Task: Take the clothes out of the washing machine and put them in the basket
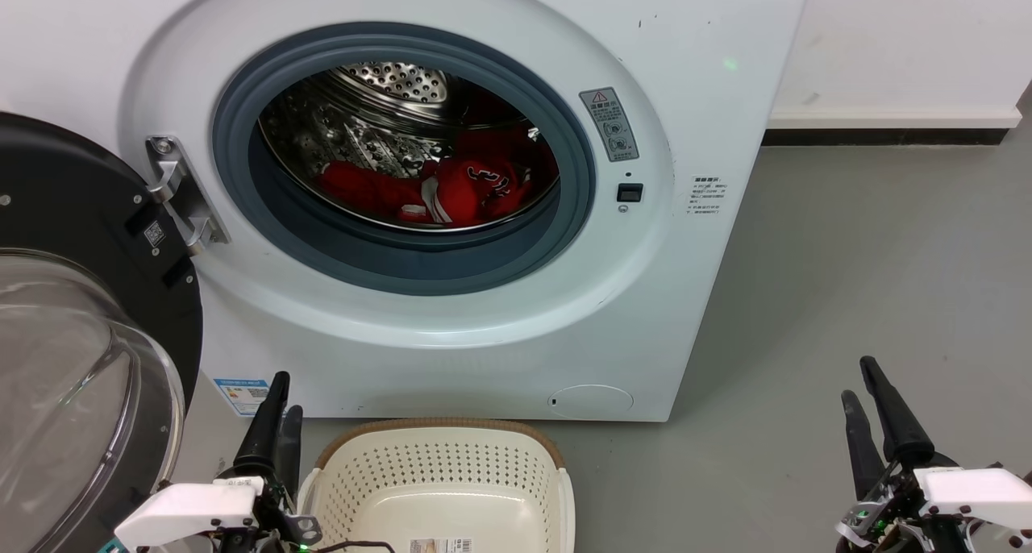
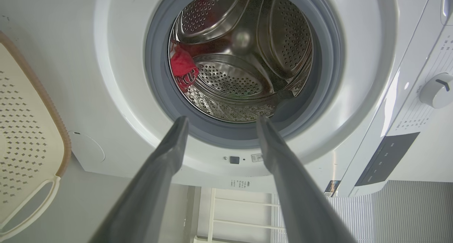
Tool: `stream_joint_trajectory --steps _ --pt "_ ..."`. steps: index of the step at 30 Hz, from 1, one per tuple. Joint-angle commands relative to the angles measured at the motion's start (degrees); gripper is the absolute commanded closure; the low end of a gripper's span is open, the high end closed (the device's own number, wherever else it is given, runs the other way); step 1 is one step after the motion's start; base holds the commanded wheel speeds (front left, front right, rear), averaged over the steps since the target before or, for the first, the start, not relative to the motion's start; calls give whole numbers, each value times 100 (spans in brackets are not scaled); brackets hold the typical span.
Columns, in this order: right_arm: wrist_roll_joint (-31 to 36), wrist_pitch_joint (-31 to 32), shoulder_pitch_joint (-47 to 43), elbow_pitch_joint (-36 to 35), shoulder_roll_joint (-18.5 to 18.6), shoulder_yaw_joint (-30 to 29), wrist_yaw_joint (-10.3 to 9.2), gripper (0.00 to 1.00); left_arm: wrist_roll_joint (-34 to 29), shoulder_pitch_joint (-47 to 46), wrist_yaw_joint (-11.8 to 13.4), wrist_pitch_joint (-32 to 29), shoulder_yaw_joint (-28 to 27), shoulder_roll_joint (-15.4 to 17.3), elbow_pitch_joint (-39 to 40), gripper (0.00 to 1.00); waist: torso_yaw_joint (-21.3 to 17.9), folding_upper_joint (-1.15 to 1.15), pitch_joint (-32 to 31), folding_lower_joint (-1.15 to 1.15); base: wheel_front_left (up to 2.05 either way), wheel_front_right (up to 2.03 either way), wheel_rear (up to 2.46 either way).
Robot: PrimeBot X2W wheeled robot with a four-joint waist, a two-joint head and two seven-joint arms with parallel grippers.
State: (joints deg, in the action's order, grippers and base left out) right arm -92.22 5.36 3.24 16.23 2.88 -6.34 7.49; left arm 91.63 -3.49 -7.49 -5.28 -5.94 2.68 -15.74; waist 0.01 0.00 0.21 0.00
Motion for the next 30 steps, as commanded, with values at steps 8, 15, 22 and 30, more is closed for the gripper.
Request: stream_joint_trajectory --steps 8,15,22,30 --pt "694 -257 29 -240 7 -29 0 0 -771 -73 70 253 -52 11 353 0 -5 0 14 0 0 0 0" --pt "1561 -437 -31 -509 8 -31 0 0 -1567 -22 282 432 63 12 645 0 -10 0 29 0 0 0 0" --pt "2538 -604 -118 -802 8 41 0 0 -2471 36 531 599 222 14 849 0 -15 0 35 0 0 0 0" --pt "3727 -779 -215 -1073 9 179 0 0 -3462 94 792 774 396 15 1009 0 -19 0 36 0 0 0 0"
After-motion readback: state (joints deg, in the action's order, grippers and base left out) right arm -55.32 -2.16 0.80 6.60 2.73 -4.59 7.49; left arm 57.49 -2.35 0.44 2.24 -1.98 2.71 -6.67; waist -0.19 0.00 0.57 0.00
